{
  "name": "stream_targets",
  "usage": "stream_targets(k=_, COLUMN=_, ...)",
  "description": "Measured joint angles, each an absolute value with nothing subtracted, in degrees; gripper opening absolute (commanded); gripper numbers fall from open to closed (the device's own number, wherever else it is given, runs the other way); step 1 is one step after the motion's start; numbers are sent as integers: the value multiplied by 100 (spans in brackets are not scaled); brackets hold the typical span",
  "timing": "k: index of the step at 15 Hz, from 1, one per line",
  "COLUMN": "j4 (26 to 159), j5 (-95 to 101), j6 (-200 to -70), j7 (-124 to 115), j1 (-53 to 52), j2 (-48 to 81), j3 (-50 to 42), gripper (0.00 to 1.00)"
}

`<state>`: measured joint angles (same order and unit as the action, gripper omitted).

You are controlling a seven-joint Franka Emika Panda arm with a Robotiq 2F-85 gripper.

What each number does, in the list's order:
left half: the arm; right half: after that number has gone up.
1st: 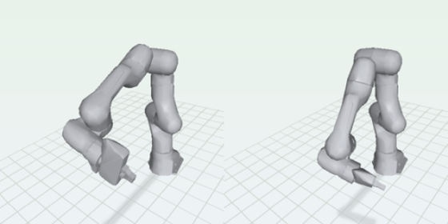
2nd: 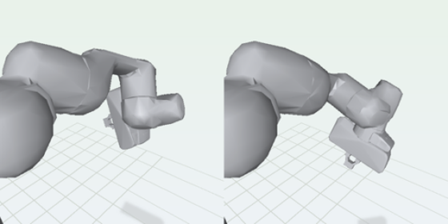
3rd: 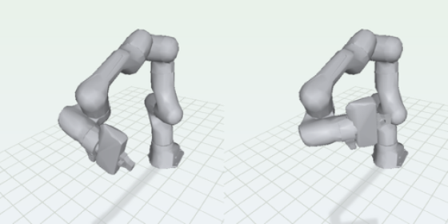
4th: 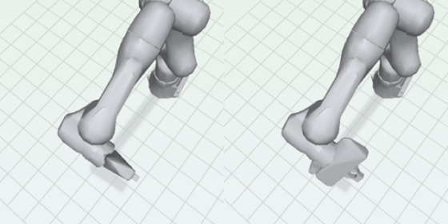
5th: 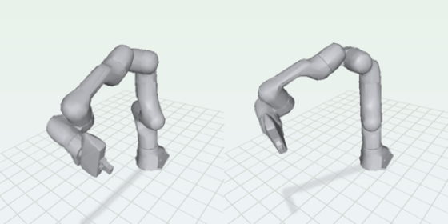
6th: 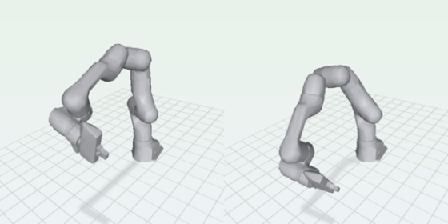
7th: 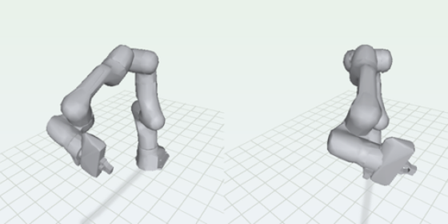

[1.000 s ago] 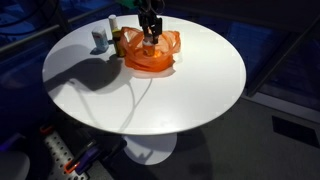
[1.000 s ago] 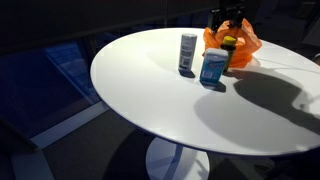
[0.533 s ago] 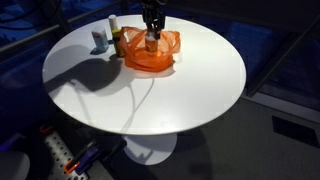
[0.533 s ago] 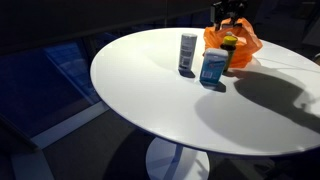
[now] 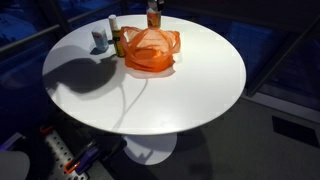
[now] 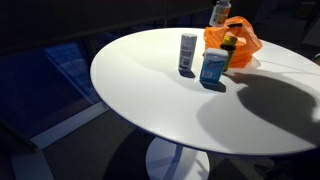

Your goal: Pick up the white medicine bottle from the orange plastic and put it on the table

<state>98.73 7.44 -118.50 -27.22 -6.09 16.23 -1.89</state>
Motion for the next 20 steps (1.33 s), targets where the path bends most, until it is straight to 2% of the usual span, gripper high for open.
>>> stream_targets(k=7, j4=9325, j5=889, j6=-11670, j7=-2847, j1=-1012, j2=1665, j3=-73, gripper=36)
stream_targets(k=16, j4=9286, j5=895, j6=-11671, j7=-2845, j1=-1188, j2=1917, j3=52, gripper=36)
stream_targets(k=17, j4=9289, j5=895, j6=-11671, j7=-2837, j1=-1181, j2=1928, j3=50, gripper=77)
stream_targets(k=18, j4=9297, j5=895, j6=-11671, j7=-2808, j1=-1168, j2=1929, j3=48, gripper=88)
stream_targets(k=20, j4=9307, j5=896, j6=-11671, j7=-2687, j1=-1131, j2=1922, j3=47, gripper=99)
